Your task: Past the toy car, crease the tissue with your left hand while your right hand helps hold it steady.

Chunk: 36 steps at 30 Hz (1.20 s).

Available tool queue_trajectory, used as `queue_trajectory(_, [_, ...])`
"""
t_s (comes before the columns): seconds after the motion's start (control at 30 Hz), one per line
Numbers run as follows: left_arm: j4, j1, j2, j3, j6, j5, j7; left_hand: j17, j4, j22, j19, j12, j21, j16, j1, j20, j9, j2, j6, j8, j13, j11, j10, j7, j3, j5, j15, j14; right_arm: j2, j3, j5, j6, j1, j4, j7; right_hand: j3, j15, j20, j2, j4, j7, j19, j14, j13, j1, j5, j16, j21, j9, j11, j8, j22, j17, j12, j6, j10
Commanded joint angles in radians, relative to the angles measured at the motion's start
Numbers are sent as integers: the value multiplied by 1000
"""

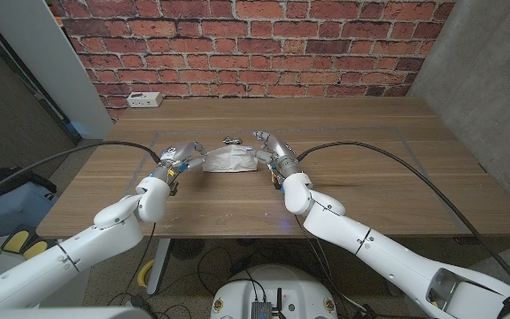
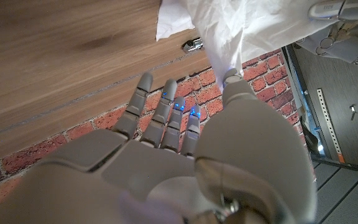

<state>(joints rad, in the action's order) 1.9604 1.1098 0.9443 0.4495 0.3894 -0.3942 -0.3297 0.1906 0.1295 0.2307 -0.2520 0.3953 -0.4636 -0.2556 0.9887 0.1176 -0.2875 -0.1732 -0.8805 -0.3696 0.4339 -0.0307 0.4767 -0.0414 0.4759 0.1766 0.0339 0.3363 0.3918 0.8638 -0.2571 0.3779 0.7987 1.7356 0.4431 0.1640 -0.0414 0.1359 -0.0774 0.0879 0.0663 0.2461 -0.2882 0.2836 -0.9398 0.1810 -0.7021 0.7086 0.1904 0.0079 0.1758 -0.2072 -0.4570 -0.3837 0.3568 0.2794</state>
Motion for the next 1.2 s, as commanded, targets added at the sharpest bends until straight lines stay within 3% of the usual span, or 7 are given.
queue_trajectory(0.03, [-26, -56, -30, 44, 40, -7, 11, -1, 4, 5, -9, 8, -10, -5, 6, 1, 2, -11, -4, 5, 1, 0, 16, -17, 13, 1, -4, 14, -2, -34, 19, -121, 35, -39, 54, -8, -8, 0, 1, -23, -5, -1, 8, -3, 45, 5, 19, 1, 4, 3, 16, 3, 12, 6, 13, 0])
queue_trajectory(0.23, [-31, -77, -47, 69, 85, -27, 9, -2, 10, 7, -11, 12, -16, -4, 12, 2, 5, -11, -14, 8, 1, 3, 33, -35, 20, 5, -2, 22, -9, -50, 37, -146, 44, -51, 54, -38, 5, 2, -4, -71, -12, -14, 11, -12, 142, 7, 42, -2, 5, 15, 23, 8, 28, 10, 24, 16])
queue_trajectory(0.5, [-24, -88, -81, 91, 179, -51, -15, -2, 16, 11, -9, 14, -23, -6, 22, 3, 6, -13, -27, 9, 1, 0, 45, -60, 27, 10, -1, 35, -28, -61, 39, -139, 53, -57, 82, -30, 0, -12, -45, -91, -16, -11, 8, -17, 169, 14, 57, 1, 4, 13, 29, 9, 38, 13, 39, 26])
queue_trajectory(0.9, [-36, -110, -133, 106, 253, -34, -64, -3, 22, 17, -22, 24, -42, -8, 29, 2, -4, -13, -41, 8, 2, -3, 83, -71, 39, 17, 9, 62, -17, -53, -9, -228, 55, -90, 133, -9, -8, -12, -40, -54, -22, 1, -11, -24, 127, 15, 73, 8, 3, 10, 40, 12, 53, 10, 76, 53])
queue_trajectory(1.03, [-37, -130, -147, 126, 300, -44, -62, -3, 23, 18, -22, 24, -45, -8, 31, 1, -6, -13, -43, 8, 3, -5, 85, -76, 41, 18, 9, 65, -16, -38, -73, -310, 52, -134, 202, 24, -50, -28, -49, -6, -29, 49, -129, -13, 83, 16, 48, 28, 6, 6, 70, 16, 52, -55, 206, 189])
queue_trajectory(1.1, [-39, -140, -156, 137, 322, -50, -65, -3, 23, 18, -21, 24, -47, -8, 32, 0, -8, -14, -46, 7, 3, -5, 87, -79, 43, 19, 8, 68, -14, -30, -106, -359, 44, -161, 233, 52, -70, -51, -63, 34, -26, 94, -192, 1, 34, 17, 9, 47, 9, -8, 89, 16, 24, -107, 295, 273])
queue_trajectory(1.2, [-44, -156, -159, 154, 332, -55, -62, -3, 23, 19, -22, 24, -49, -8, 32, -1, -10, -13, -47, 8, 3, -3, 88, -81, 44, 21, 9, 71, 9, -17, -135, -423, 25, -181, 210, 77, -87, -65, -73, 57, -16, 123, -251, 16, 2, 14, -20, 62, 11, -17, 118, 17, 0, -157, 410, 353])
